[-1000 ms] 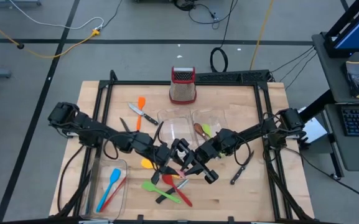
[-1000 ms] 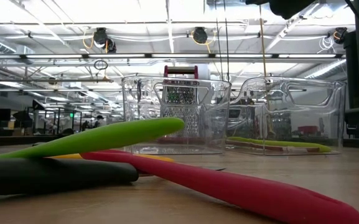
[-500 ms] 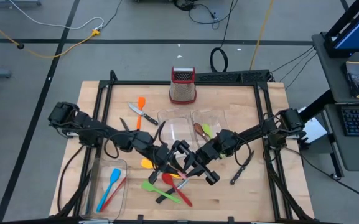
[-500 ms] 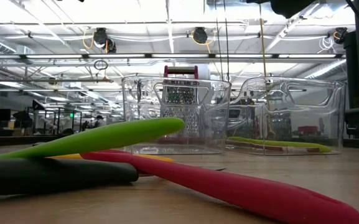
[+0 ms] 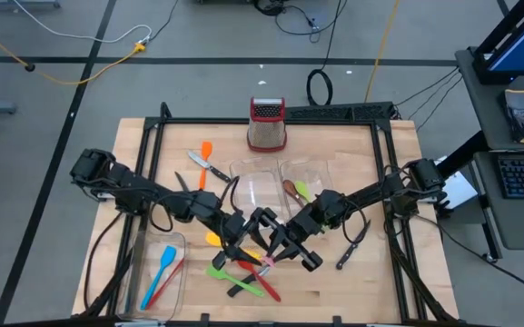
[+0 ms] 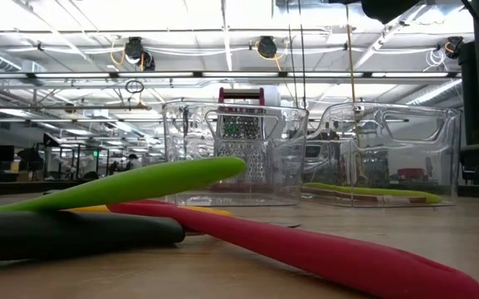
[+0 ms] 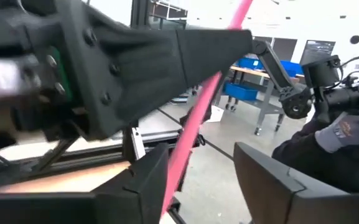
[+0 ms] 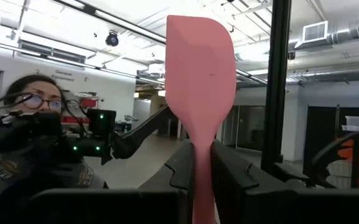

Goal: Pick & Place Kitchen Items
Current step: Put the pink spatula into the left transparent bin

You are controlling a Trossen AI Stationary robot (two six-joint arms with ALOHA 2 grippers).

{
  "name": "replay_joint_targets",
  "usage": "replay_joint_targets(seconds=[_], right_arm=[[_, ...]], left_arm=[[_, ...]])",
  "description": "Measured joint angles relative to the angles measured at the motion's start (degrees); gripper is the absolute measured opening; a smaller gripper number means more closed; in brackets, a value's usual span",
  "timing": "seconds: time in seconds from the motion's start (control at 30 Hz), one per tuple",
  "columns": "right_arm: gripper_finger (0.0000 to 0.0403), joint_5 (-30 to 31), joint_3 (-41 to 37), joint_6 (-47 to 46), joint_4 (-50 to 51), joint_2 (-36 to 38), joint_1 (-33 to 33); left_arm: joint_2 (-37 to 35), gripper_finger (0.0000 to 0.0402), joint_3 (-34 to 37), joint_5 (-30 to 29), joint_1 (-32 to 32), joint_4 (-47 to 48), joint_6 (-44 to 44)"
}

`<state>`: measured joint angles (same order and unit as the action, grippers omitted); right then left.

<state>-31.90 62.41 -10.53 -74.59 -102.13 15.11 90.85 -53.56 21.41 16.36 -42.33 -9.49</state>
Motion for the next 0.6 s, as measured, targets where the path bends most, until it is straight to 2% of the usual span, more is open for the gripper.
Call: replay_joint_targets(seconds=[0.17, 0.6], right_arm=[[0.0022, 0.1, 0.0, 0.8, 1.3, 0.0, -0.1], [0.0022, 0.1, 0.0, -0.4, 3.4, 0.0, -0.1]], left_arm=[[0.0, 0.0212, 0.0, 0.0, 0.0, 2.2, -0.3], [0.0, 0.0214, 0.0, 2.7, -0.3, 5.3, 2.0]])
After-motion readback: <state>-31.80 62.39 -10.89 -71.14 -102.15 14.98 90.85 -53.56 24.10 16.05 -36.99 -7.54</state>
